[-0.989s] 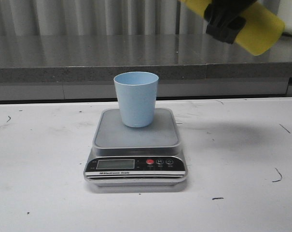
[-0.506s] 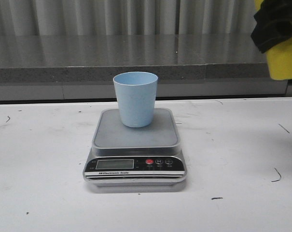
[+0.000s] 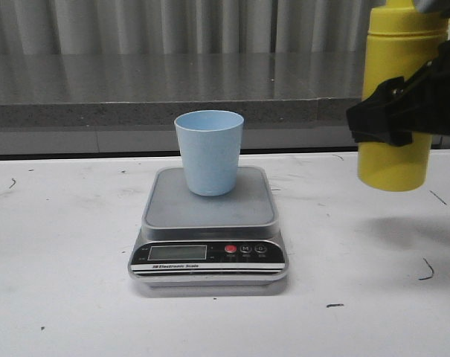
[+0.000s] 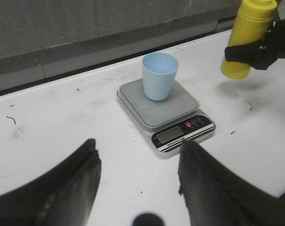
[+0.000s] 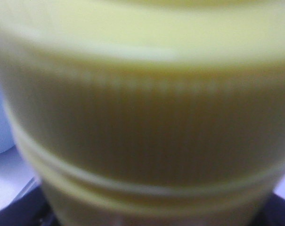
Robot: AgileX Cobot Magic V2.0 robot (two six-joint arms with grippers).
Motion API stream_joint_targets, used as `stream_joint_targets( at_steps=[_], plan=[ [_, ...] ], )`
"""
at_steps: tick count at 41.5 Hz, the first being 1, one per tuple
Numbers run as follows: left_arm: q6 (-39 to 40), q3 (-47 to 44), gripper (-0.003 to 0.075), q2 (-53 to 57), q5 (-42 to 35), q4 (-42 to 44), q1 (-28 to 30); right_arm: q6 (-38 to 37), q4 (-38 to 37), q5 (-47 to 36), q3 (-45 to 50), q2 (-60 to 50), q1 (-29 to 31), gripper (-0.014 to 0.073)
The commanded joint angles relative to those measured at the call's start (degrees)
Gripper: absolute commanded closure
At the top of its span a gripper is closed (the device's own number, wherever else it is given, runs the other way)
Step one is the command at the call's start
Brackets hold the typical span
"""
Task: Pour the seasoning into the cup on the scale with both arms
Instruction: 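Turn the bottle upright and lower it back onto the table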
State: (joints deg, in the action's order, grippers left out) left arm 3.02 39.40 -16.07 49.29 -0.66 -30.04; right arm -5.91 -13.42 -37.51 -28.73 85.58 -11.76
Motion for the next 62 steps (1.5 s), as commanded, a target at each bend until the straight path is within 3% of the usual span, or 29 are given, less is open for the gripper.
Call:
stream_joint_targets(
  at_steps=[1,13,21,30,40,45,52,62],
  plan=[
    [0.5,1.3,0.0344,-0.6,-4.0,-0.1,-0.5,2.4,3.5,-15.2,-1.4,2.7,0.3,0.0244],
    [0.5,1.3,0.0344,-0.6,-4.0,-0.1,-0.5,4.7,10.8,-29.2,-1.8,13.0,0.3,0.0244],
    [0.5,1.3,0.0344,-0.6,-4.0,-0.1,-0.5,7.6,11.8,-29.0,-4.3,17.0,0.3,0.0244],
    [0.5,1.3,0.0344,-0.7,-4.0,-0.1,-0.5,7.6,18.4,-28.9,-5.4,19.9,0.3,0.0244],
    [0.5,1.3,0.0344,-0.7,-4.0,-0.1,-0.5,7.6,18.2,-28.2,-5.4,20.3,0.3,0.0240],
    [0.5,1.3,0.0344,-0.7,-4.0,-0.1,-0.5,7.6,18.1,-27.8,-5.4,20.3,0.3,0.0161],
    [0.5,1.3,0.0344,-0.7,-4.0,-0.1,-0.5,7.6,17.9,-26.3,-5.4,20.3,0.2,-0.0047],
    [0.5,1.3,0.0344,-0.7,-4.0,-0.1,-0.5,7.6,17.8,-20.9,-3.6,17.3,0.0,-0.0069]
  ],
)
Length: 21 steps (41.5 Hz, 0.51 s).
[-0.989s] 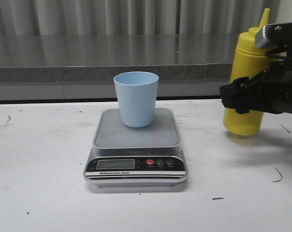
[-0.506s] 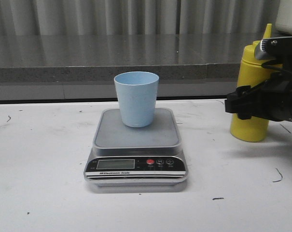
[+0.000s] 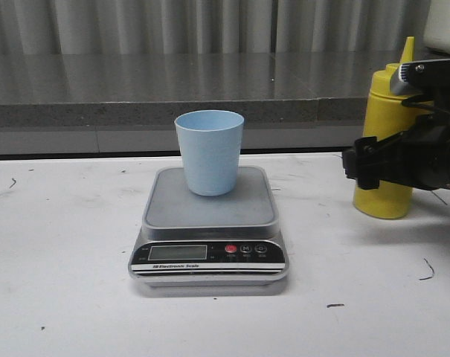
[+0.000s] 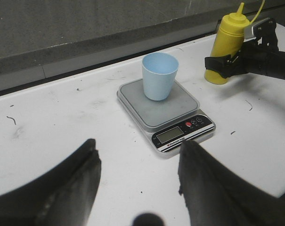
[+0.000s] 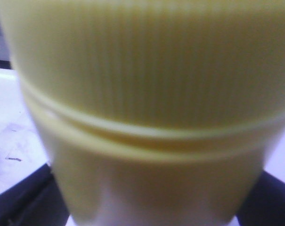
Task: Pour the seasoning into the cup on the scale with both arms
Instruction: 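Turn the bottle upright and lower it back onto the table, then open the right gripper and withdraw it from the bottle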
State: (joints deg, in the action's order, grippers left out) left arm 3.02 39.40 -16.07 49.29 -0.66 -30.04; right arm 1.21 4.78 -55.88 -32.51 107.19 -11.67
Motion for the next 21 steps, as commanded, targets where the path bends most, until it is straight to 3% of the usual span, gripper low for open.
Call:
stream_joint_targets(
  at_steps=[1,7,10,21],
  plan=[
    [0.5,1.3,0.0344,-0.7,-4.0,-0.1,-0.5,0.4,-0.4,-2.1,0.6,-5.0,-0.1,-0.0069],
    [0.5,1.3,0.0344,-0.7,-4.0,-0.1,-0.5,-1.2,-1.2,3.9,3.7,-11.0,-0.1,-0.0069],
    [0.5,1.3,0.0344,-0.7,-4.0,-0.1,-0.5,-2.8,-2.1,11.9,4.4,-14.8,-0.1,-0.0069],
    [0.5,1.3,0.0344,-0.7,-4.0,-0.1,-0.5,-7.1,-7.8,60.6,-2.4,-31.1,-0.1,-0.0069]
  ],
)
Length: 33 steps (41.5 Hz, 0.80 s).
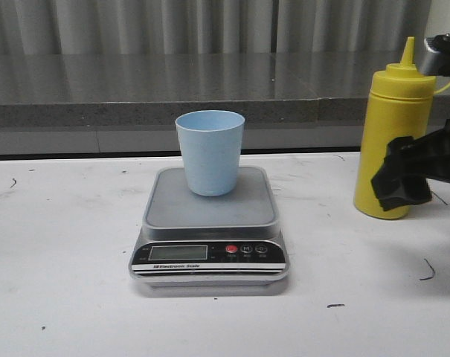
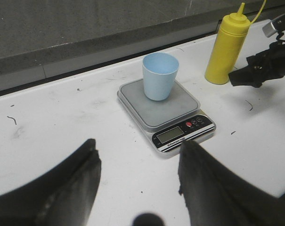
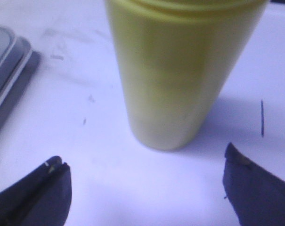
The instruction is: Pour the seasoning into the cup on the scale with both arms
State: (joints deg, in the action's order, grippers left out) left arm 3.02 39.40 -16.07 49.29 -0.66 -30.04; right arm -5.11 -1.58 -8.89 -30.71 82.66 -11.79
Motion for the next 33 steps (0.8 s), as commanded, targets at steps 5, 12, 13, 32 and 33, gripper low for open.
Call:
stream_joint_targets(
  at_steps=[5,12,13,32,33],
  plan=[
    [0.5,1.3,0.0344,-0.7,-4.0,-0.1,-0.5,-0.2,-1.5,35.7,-10.1,-12.5,0.0,-0.0069],
    [0.5,1.3,0.0344,-0.7,-4.0,-0.1,-0.5,1.9,-1.5,52.6,-15.7,-20.3,0.0,-0.0069],
    [0.5,1.3,0.0344,-0.7,-4.0,-0.1,-0.5,2.2,-1.5,53.6,-16.0,-21.4,0.0,-0.0069],
    [0.5,1.3,0.0344,-0.7,-4.0,-0.1,-0.5,5.7,-0.9,64.2,-16.4,-44.9,0.0,-0.0069],
    [0.5,1.3,0.0344,-0.7,-4.0,-0.1,-0.5,5.7,-0.8,64.3,-16.4,-45.8,0.0,-0.0069]
  ],
)
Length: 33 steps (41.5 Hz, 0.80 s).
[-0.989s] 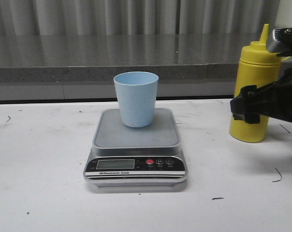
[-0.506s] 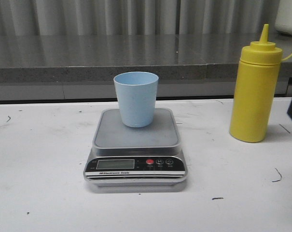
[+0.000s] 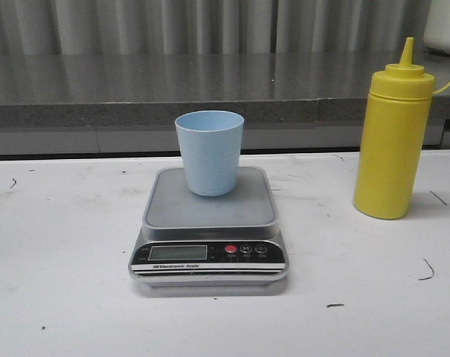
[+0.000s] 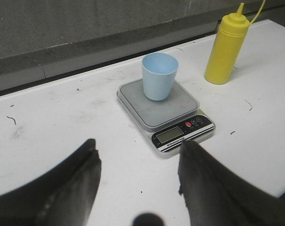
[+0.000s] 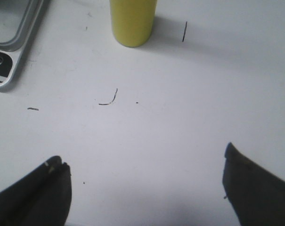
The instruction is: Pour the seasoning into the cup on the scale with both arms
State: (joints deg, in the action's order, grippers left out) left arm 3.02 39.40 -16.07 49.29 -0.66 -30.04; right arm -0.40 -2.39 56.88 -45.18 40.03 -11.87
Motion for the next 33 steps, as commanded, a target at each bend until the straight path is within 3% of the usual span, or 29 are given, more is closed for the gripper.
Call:
stream_joint_targets(
  at_steps=[1,19,27,33],
  plan=[
    [0.5,1.3,0.0344,-0.7,-4.0,-0.1,-0.5,1.0,0.1,-1.3,-1.9,-4.3,0.1,-0.0069],
    [0.5,1.3,0.0344,-0.7,-4.3,-0.1,-0.5,1.0,0.2,-1.6,-1.9,-10.5,0.1,-0.0055],
    [0.5,1.3,0.0344,-0.7,-4.3,-0.1,-0.5,1.0,0.3,-2.8,-1.9,-10.5,0.1,0.0048],
    [0.5,1.3,0.0391,-0.7,-4.3,-0.1,-0.5,1.0,0.3,-3.4,-1.9,-10.5,0.1,0.0213]
  ],
)
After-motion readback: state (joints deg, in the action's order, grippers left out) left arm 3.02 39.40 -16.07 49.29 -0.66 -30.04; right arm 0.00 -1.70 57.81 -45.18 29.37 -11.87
